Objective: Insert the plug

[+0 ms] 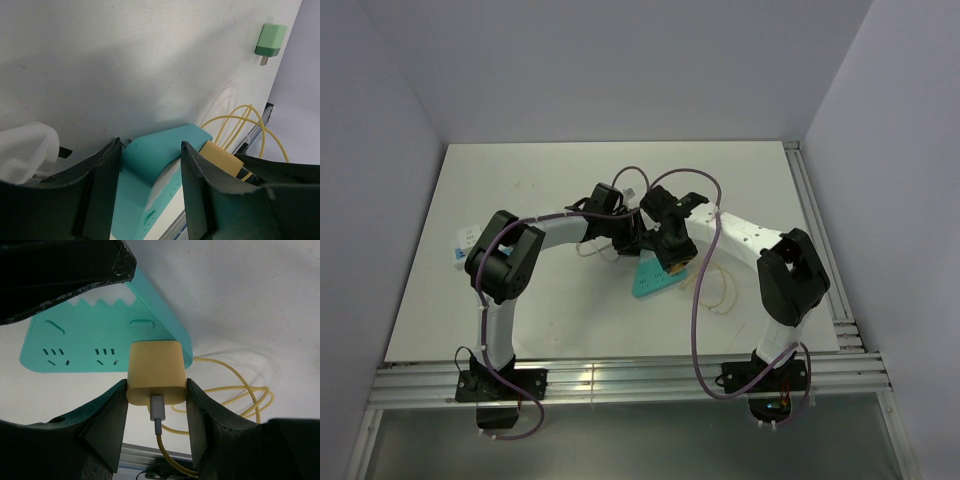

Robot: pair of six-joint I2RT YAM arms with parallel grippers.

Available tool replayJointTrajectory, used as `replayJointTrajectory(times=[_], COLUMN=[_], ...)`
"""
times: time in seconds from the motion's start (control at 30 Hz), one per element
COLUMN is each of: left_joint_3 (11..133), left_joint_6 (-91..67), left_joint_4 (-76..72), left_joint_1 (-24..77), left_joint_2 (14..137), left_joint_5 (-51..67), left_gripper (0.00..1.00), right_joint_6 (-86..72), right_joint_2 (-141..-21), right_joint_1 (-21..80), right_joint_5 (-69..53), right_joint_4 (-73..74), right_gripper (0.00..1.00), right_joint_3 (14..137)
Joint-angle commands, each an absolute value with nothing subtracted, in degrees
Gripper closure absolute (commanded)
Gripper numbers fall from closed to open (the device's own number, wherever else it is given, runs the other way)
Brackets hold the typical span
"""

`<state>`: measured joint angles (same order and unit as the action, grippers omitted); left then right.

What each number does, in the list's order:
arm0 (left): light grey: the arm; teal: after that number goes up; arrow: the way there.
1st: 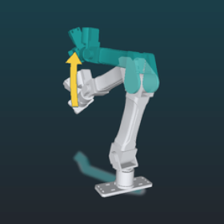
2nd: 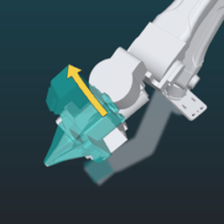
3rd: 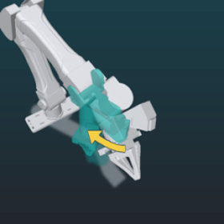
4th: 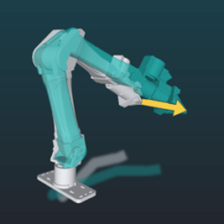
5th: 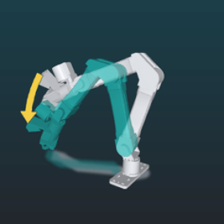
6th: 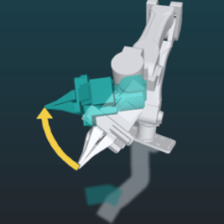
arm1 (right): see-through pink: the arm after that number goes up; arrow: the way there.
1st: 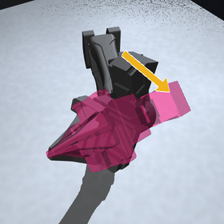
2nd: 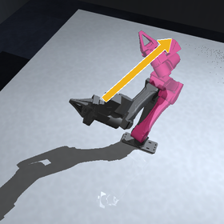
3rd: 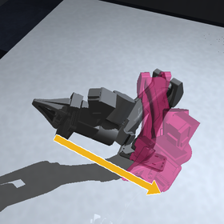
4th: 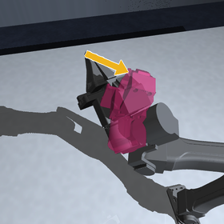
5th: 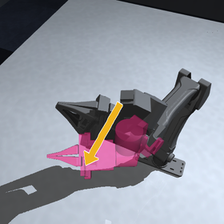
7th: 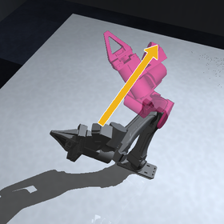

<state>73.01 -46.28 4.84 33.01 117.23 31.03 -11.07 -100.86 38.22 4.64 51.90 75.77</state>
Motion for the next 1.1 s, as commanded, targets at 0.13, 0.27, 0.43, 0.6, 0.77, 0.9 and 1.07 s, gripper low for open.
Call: replayJointTrajectory(times=[0.13,0.27,0.43,0.6,0.77,0.9,1.07], left_joint_3=[73.1,73.9,74.4,74.1,73.6,72.7,70.1], left_joint_6=[-43.2,-42.9,-42.5,-42.1,-41.8,-41.6,-42.3], left_joint_4=[8.4,9.3,10.1,10.5,10.2,9.8,6.7], left_joint_1=[34.0,33.0,32.1,31.7,31.6,31.5,31.4], left_joint_2=[120.7,120.1,119.4,118.5,118.0,117.8,116.2], left_joint_5=[30.8,30.5,30.2,29.7,30.0,29.7,29.7], left_gripper=[0.63,0.63,0.63,0.62,0.61,0.61,0.61], right_joint_6=[-12.3,-12.5,-12.7,-14.2,-16.8,-22.3,-24.7], right_joint_2=[-100.6,-99.8,-98.9,-94.8,-84.2,-75.2,-70.3], right_joint_1=[38.6,38.3,38.2,37.4,32.9,26.6,14.5], right_joint_5=[7.0,7.2,7.6,10.5,11.2,17.0,19.6], right_joint_4=[51.4,52.5,52.9,51.1,44.9,40.7,38.9], right_gripper=[0.44,0.11,0.09,0.09,0.11,0.1,0.04], right_joint_3=[78.9,81.9,83.4,81.9,75.0,68.0,60.9])
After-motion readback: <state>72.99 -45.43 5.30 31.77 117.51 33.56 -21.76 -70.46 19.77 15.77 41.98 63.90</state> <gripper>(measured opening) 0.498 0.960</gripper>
